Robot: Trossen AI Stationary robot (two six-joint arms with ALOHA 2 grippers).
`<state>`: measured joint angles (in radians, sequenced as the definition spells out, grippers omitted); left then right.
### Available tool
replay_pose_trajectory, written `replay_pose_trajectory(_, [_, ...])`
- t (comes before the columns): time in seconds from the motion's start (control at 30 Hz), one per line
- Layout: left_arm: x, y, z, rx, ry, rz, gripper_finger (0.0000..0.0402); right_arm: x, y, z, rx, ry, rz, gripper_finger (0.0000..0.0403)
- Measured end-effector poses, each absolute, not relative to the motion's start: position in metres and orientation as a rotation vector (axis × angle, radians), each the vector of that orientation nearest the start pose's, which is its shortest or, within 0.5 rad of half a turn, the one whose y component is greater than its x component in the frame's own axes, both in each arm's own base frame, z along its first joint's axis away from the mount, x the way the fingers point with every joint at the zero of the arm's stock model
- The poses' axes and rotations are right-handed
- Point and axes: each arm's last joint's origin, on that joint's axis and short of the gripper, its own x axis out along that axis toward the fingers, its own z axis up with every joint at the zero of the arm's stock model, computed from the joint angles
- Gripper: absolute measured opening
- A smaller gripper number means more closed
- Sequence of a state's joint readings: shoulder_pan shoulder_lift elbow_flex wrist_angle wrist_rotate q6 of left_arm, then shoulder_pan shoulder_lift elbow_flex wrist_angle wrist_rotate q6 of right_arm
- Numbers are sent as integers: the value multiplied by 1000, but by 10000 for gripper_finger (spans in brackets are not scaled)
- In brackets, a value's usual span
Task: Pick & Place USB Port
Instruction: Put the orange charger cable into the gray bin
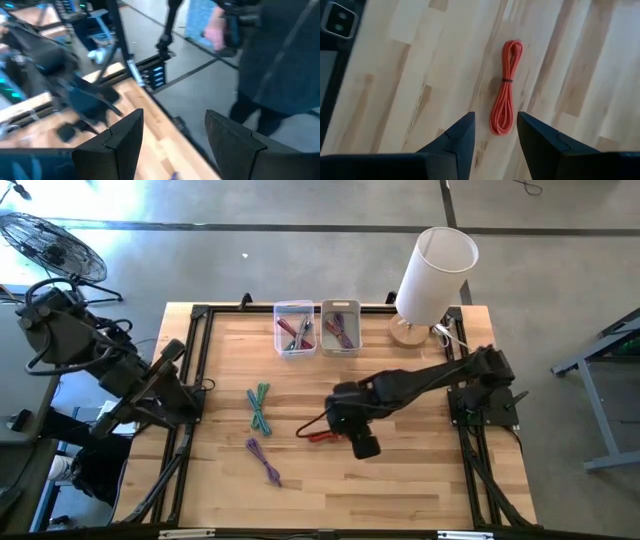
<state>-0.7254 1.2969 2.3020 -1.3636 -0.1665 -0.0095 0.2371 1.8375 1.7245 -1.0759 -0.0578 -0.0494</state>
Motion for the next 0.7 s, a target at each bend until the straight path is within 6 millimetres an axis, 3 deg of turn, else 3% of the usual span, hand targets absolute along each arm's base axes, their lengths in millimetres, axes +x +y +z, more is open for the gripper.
replay_pose_trajectory(0.27, [103,-79,557,213,371,-343,208,385,94,257,-155,1296,248,139])
replay_pose_trajectory(0.7, [136,-100,536,341,500,-49,208,405,85,215,-114,1390,236,139])
